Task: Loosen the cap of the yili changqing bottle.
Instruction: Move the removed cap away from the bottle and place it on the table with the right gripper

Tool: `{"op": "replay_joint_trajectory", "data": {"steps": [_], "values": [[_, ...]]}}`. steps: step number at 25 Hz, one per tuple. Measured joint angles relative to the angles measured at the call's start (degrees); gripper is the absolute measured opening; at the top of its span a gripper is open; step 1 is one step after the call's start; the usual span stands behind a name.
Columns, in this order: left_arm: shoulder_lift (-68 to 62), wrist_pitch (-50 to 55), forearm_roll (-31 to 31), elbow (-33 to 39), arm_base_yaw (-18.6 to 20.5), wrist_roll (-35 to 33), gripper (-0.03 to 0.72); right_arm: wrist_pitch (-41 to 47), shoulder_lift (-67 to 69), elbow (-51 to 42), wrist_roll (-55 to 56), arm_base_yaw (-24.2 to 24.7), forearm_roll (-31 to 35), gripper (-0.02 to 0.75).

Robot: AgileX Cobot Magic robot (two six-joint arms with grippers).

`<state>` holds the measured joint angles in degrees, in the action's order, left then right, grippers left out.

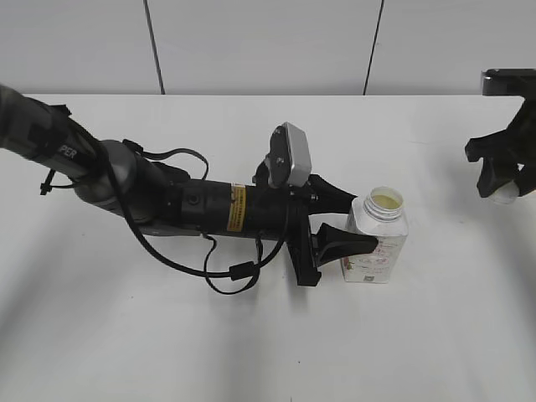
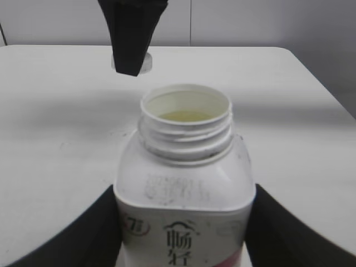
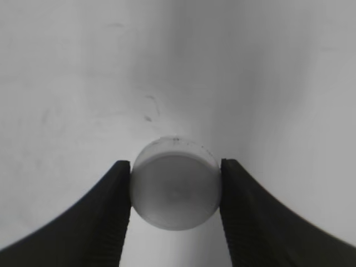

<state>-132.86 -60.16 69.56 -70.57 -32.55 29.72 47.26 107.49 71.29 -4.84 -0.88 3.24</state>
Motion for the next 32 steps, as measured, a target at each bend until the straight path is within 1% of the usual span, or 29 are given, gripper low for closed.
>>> {"op": "replay_joint_trajectory", "data": {"steps": [5,16,18,23,32], "values": [[0.00,0.00,0.00,0.00,0.00,0.00,0.405,-3.19,2.98,0.00,-0.10,-0.11,-0.31,0.389],[0.00,0.00,0.00,0.00,0.00,0.00,0.405,-5.26,5.94,-0.07,-0.16,-0.34,0.70,0.390],[0.00,0.00,0.00,0.00,0.00,0.00,0.405,-5.33,5.94,-0.07,-0.15,-0.34,0.83,0.407],[0.00,0.00,0.00,0.00,0.00,0.00,0.405,-5.50,5.94,-0.07,-0.15,-0.34,0.93,0.503],[0.00,0.00,0.00,0.00,0.00,0.00,0.405,-4.67,4.10,-0.25,-0.15,-0.40,1.67,0.522]]}}
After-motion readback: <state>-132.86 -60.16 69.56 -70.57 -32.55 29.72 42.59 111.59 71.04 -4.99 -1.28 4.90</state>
